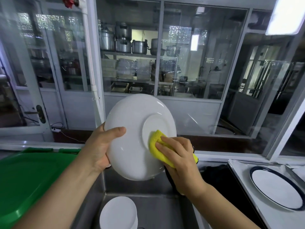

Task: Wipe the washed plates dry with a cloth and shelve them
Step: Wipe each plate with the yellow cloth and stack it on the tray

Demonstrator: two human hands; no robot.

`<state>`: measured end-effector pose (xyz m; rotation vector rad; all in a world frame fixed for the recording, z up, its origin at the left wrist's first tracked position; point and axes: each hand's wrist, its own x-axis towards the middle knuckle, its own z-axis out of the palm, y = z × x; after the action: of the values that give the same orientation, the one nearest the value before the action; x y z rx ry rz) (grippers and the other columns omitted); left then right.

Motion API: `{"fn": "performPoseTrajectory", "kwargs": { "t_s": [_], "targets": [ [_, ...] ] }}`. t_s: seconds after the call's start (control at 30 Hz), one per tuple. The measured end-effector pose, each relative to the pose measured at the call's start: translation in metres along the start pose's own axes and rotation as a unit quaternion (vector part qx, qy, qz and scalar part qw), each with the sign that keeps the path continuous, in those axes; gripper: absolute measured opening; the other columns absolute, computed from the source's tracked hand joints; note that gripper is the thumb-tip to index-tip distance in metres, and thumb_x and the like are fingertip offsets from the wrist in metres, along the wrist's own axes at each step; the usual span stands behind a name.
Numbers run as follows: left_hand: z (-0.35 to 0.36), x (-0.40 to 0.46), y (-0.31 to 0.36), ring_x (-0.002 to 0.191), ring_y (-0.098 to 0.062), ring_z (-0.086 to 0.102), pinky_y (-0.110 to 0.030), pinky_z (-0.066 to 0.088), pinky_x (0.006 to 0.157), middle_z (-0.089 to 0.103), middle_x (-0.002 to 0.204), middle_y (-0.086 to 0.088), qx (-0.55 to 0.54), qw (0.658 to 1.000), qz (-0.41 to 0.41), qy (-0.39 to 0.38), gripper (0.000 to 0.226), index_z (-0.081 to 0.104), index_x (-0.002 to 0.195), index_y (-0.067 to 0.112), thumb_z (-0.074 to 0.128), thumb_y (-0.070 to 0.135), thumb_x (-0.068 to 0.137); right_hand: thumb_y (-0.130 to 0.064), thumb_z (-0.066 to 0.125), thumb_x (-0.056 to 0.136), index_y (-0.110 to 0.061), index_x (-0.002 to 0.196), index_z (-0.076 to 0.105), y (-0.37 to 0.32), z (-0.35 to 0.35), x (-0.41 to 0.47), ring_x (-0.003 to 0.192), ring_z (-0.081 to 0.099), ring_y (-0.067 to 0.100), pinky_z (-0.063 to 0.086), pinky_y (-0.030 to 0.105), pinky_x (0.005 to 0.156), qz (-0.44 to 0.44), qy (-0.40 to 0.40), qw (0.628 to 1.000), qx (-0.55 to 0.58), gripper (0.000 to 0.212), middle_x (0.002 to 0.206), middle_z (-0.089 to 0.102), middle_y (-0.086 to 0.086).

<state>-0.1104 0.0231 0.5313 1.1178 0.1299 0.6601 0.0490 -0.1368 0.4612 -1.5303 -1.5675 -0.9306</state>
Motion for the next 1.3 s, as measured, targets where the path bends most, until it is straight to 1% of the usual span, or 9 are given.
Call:
{"fn": "performPoseTrajectory", "kwargs": {
  "t_s": [0.27, 0.47, 0.6, 0.73, 0.8, 0.87, 1.07, 1.2, 1.3],
  "targets": [
    [0.0, -0.002, -0.006, 0.087, -0.031, 0.07, -0.042, 0.057, 0.063, 0.072, 0.101, -0.014, 0.03, 0.999, -0.033, -0.005, 0.101, 0.065, 0.111, 0.012, 0.096, 0.032, 0.017, -0.022, 0.056, 0.092, -0.018, 0.126, 0.061, 0.015, -0.006, 0.025, 0.11, 0.042, 0.026, 0.037, 0.037, 0.095, 0.04, 0.015, 0.999, -0.031, 0.035, 0.134, 0.047, 0.0],
    [-0.002, -0.002, -0.009, 0.085, -0.03, 0.071, -0.043, 0.056, 0.063, 0.072, 0.099, -0.013, 0.025, 0.999, -0.034, 0.031, 0.104, 0.064, 0.113, 0.013, 0.094, 0.033, 0.015, -0.022, 0.053, 0.095, -0.023, 0.132, 0.05, -0.005, 0.002, 0.014, 0.113, 0.042, 0.024, 0.039, 0.039, 0.096, 0.013, -0.008, 1.0, 0.011, 0.037, 0.136, 0.046, -0.004],
    [-0.004, -0.003, -0.012, 0.087, -0.031, 0.07, -0.044, 0.056, 0.066, 0.073, 0.099, -0.012, 0.018, 0.998, -0.032, 0.047, 0.079, 0.064, 0.112, 0.015, 0.083, 0.023, 0.036, -0.023, 0.051, 0.096, -0.023, 0.129, 0.052, 0.0, -0.007, 0.007, 0.108, 0.044, 0.021, 0.041, 0.037, 0.093, 0.005, -0.018, 0.999, 0.028, 0.033, 0.133, 0.048, -0.006],
    [0.008, -0.001, -0.021, 0.088, -0.034, 0.068, -0.043, 0.056, 0.07, 0.072, 0.099, -0.016, -0.005, 0.998, -0.031, 0.059, 0.052, 0.068, 0.106, 0.011, 0.077, 0.017, 0.055, -0.037, 0.048, 0.094, -0.022, 0.132, 0.054, -0.015, -0.011, 0.047, 0.108, 0.037, 0.019, 0.028, 0.023, 0.1, 0.107, 0.017, 0.994, 0.031, 0.041, 0.134, 0.045, -0.005],
    [0.017, 0.0, -0.024, 0.083, -0.032, 0.07, -0.04, 0.057, 0.067, 0.072, 0.096, -0.018, -0.019, 0.998, -0.026, 0.054, 0.033, 0.073, 0.096, 0.011, 0.071, 0.018, 0.063, -0.053, 0.035, 0.096, -0.023, 0.137, 0.051, -0.03, -0.008, 0.058, 0.113, 0.035, 0.022, 0.026, 0.03, 0.099, 0.114, -0.035, 0.993, 0.001, 0.053, 0.141, 0.044, -0.004],
    [0.02, 0.002, -0.025, 0.08, -0.029, 0.07, -0.037, 0.057, 0.062, 0.072, 0.095, -0.017, -0.037, 0.996, -0.025, 0.071, 0.035, 0.073, 0.097, 0.012, 0.071, 0.02, 0.064, -0.052, 0.026, 0.098, -0.024, 0.139, 0.048, -0.039, -0.007, 0.056, 0.117, 0.037, 0.025, 0.026, 0.037, 0.095, 0.101, -0.062, 0.992, -0.038, 0.054, 0.146, 0.042, -0.003],
    [0.014, 0.013, -0.023, 0.097, -0.035, 0.067, -0.043, 0.055, 0.065, 0.067, 0.113, -0.018, -0.071, 0.989, -0.034, 0.129, 0.073, 0.059, 0.125, 0.01, 0.077, 0.027, 0.056, -0.033, 0.037, 0.099, -0.022, 0.14, 0.043, -0.038, 0.002, 0.002, 0.12, 0.043, 0.031, 0.036, 0.046, 0.096, 0.045, -0.022, 0.995, -0.084, 0.043, 0.148, 0.037, 0.0],
    [0.013, 0.016, -0.023, 0.104, -0.034, 0.065, -0.042, 0.056, 0.066, 0.067, 0.117, -0.014, -0.095, 0.984, -0.012, 0.148, 0.07, 0.056, 0.128, 0.014, 0.074, 0.029, 0.062, -0.041, 0.034, 0.1, -0.025, 0.14, 0.044, -0.017, -0.001, -0.008, 0.116, 0.045, 0.031, 0.037, 0.047, 0.094, 0.063, -0.003, 0.992, -0.107, 0.044, 0.142, 0.042, -0.001],
    [0.026, 0.016, -0.029, 0.094, -0.029, 0.067, -0.036, 0.056, 0.062, 0.068, 0.113, -0.015, -0.128, 0.978, -0.025, 0.162, 0.053, 0.057, 0.125, 0.01, 0.065, 0.028, 0.076, -0.038, 0.031, 0.099, -0.019, 0.131, 0.058, -0.027, 0.0, 0.014, 0.119, 0.049, 0.031, 0.036, 0.048, 0.097, 0.107, 0.056, 0.99, -0.077, 0.046, 0.13, 0.054, 0.005]
  ]
}}
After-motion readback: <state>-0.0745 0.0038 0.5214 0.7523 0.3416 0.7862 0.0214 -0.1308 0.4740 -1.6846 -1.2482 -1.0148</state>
